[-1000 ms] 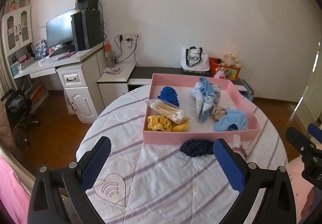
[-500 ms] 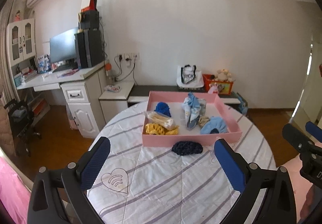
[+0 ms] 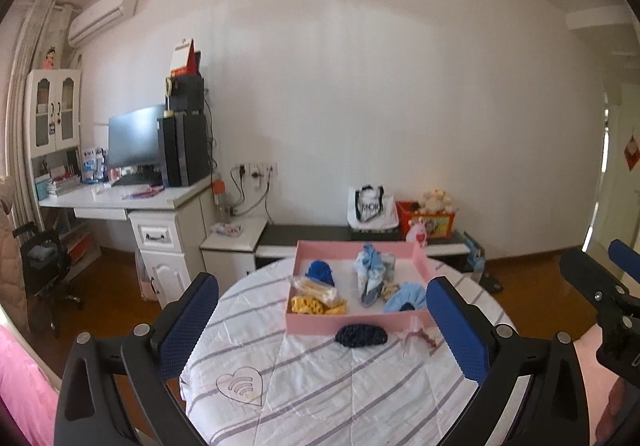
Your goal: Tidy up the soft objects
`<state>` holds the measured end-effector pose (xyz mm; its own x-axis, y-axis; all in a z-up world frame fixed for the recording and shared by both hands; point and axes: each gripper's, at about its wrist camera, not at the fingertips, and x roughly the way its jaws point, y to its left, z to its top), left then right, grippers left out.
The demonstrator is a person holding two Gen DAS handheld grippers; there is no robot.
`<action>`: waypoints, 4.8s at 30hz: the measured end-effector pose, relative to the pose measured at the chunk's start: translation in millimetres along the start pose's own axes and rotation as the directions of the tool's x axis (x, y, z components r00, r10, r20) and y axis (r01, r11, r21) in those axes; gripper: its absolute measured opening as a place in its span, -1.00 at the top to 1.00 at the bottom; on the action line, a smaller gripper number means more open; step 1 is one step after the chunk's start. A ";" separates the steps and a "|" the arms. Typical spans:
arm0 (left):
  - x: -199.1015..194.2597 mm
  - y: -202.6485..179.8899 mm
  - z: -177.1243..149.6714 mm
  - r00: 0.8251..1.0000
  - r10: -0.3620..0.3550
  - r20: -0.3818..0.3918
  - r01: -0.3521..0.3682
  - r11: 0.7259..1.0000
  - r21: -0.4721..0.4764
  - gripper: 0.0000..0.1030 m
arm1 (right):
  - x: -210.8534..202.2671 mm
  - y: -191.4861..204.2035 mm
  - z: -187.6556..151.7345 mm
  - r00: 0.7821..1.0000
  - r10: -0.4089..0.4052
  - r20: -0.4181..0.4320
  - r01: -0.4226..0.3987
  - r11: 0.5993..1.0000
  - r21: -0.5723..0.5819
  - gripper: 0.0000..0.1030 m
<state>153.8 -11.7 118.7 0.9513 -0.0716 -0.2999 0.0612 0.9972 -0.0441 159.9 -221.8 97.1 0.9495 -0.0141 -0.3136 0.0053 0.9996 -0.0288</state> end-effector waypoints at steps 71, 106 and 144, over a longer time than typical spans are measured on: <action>89.1 11.9 -19.2 0.983 0.008 -0.181 -0.010 1.000 -0.010 -1.00 | 59.8 3.8 -31.4 0.986 -0.084 -0.146 0.079 0.996 -0.037 -1.00; 306.7 56.5 -88.9 0.821 0.067 -0.567 -0.116 0.992 -0.052 -1.00 | 266.5 15.3 -130.1 0.789 -0.037 -0.613 0.006 0.999 -0.053 -1.00; 326.0 -27.9 -85.3 0.799 0.003 -0.601 -0.009 1.000 -0.006 -1.00 | 262.1 -34.2 -142.8 0.788 -0.011 -0.616 0.005 1.000 -0.012 -0.02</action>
<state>436.4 -64.9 -59.1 0.5785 -0.0682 -0.8129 0.0513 0.9976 -0.0472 363.7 -263.3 -119.6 0.5545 -0.0381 -0.8313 0.0064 0.9991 -0.0415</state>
